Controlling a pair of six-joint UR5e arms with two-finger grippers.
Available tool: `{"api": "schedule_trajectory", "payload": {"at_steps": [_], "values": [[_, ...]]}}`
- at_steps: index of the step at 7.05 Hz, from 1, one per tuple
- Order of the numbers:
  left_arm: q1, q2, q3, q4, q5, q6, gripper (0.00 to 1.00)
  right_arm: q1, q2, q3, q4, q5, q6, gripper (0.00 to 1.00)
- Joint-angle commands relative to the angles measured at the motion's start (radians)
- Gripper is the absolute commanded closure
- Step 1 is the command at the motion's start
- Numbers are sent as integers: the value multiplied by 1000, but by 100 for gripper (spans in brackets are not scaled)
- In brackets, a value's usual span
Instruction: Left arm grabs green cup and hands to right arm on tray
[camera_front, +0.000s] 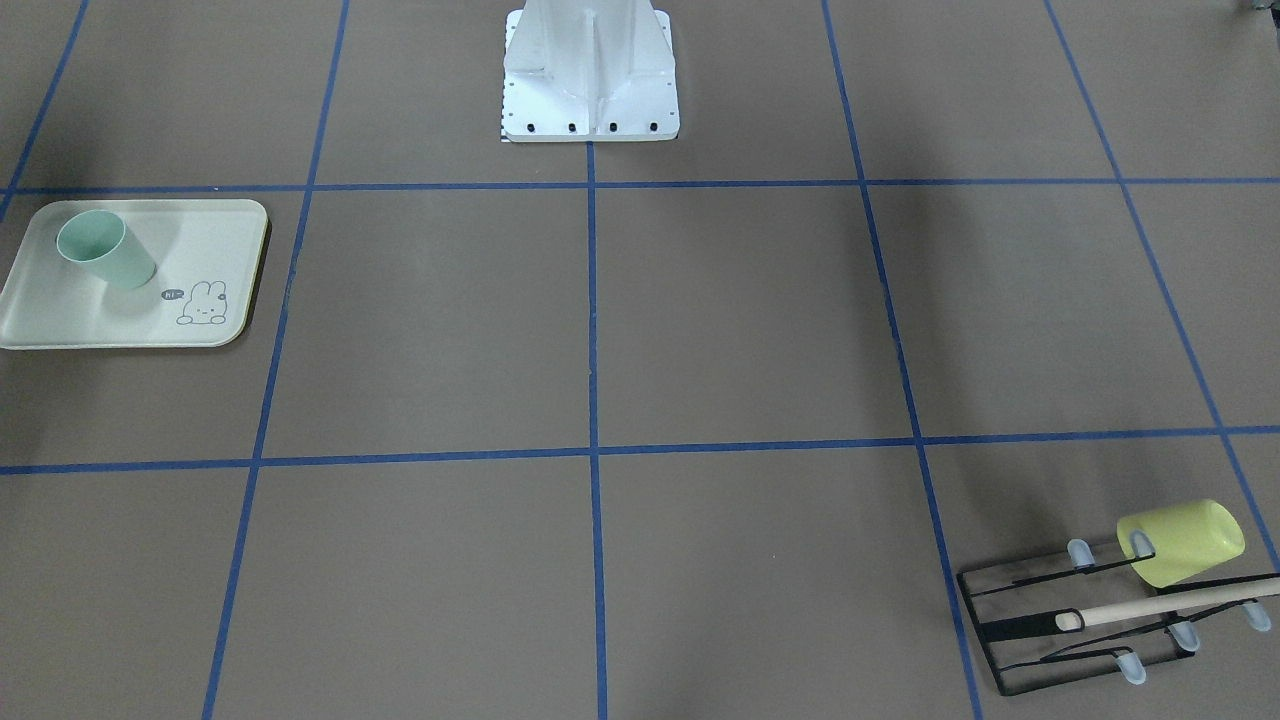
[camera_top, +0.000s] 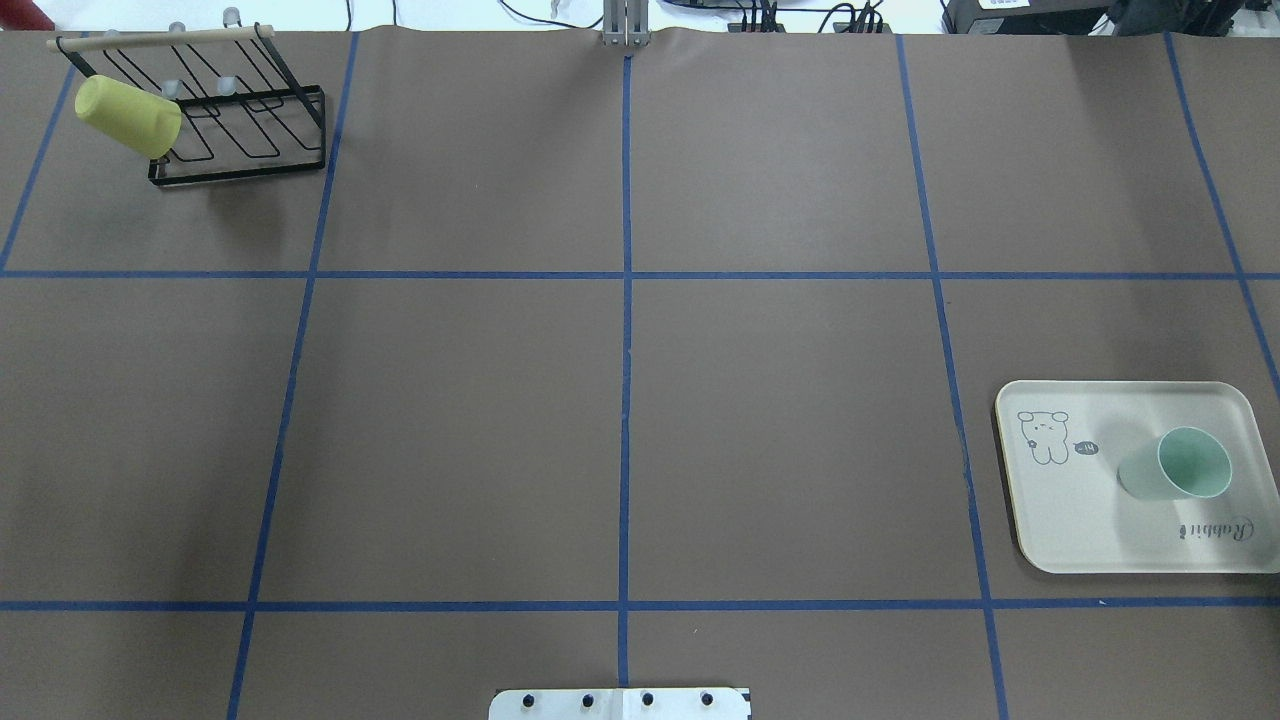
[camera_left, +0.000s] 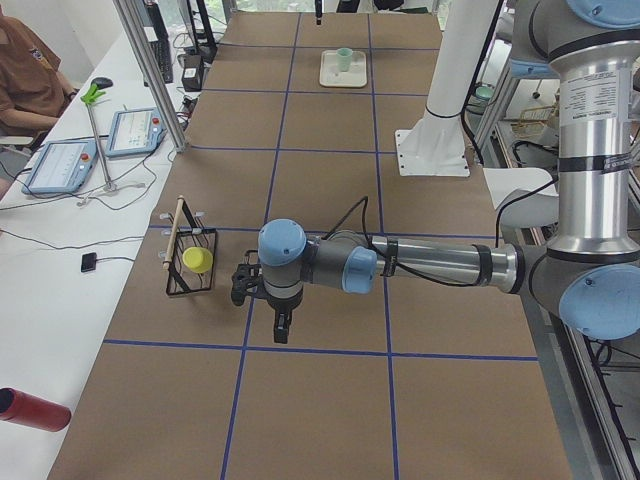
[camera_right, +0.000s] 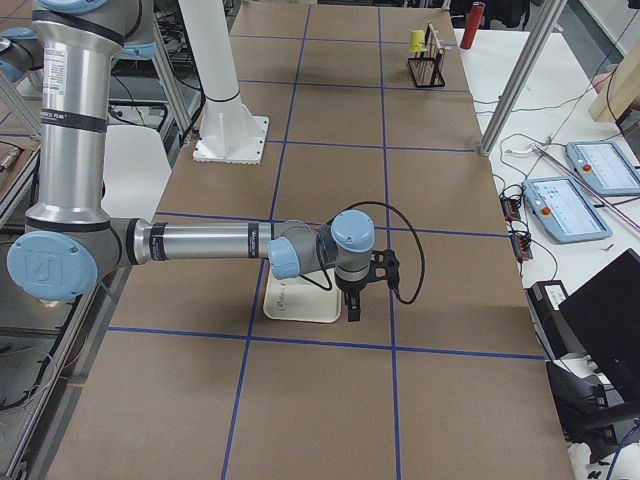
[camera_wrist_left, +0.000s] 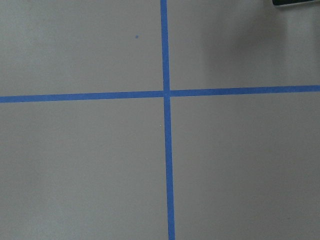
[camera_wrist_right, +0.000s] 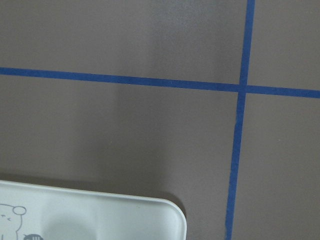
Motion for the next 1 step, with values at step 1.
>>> {"api": "schedule_trajectory", "payload": {"at_steps": [1], "values": [[0,-5,-3,-1,-2,0,0,0,-11,-10,43,3,6,0]]}}
